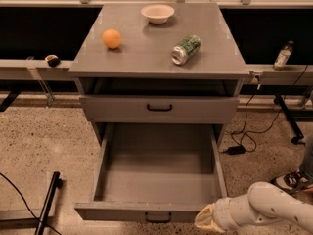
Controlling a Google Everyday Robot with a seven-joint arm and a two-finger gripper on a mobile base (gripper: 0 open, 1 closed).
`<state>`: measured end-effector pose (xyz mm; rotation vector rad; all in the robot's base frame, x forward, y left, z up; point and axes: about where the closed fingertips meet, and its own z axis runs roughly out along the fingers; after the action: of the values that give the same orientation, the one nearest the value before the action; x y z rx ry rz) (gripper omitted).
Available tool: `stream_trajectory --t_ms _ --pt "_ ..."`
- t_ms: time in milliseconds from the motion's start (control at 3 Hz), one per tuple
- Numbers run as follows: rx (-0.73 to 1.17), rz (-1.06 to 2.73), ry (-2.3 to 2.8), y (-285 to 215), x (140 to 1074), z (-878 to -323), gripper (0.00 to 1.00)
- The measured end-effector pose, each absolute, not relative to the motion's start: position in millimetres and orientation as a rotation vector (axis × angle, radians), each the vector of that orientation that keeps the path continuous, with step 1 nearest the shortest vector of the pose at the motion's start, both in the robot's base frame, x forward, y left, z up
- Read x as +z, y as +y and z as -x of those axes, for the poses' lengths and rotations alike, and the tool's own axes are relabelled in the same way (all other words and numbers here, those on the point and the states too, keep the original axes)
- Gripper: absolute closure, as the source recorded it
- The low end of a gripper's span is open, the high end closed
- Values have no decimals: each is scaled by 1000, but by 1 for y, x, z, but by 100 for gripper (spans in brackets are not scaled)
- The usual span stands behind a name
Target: Close middle drawer
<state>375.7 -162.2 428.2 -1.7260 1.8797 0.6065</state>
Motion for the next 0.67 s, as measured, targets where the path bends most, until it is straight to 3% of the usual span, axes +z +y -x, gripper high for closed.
stream_trajectory --t_ms 667 --pt "384 1619 1767 -161 433 -408 100"
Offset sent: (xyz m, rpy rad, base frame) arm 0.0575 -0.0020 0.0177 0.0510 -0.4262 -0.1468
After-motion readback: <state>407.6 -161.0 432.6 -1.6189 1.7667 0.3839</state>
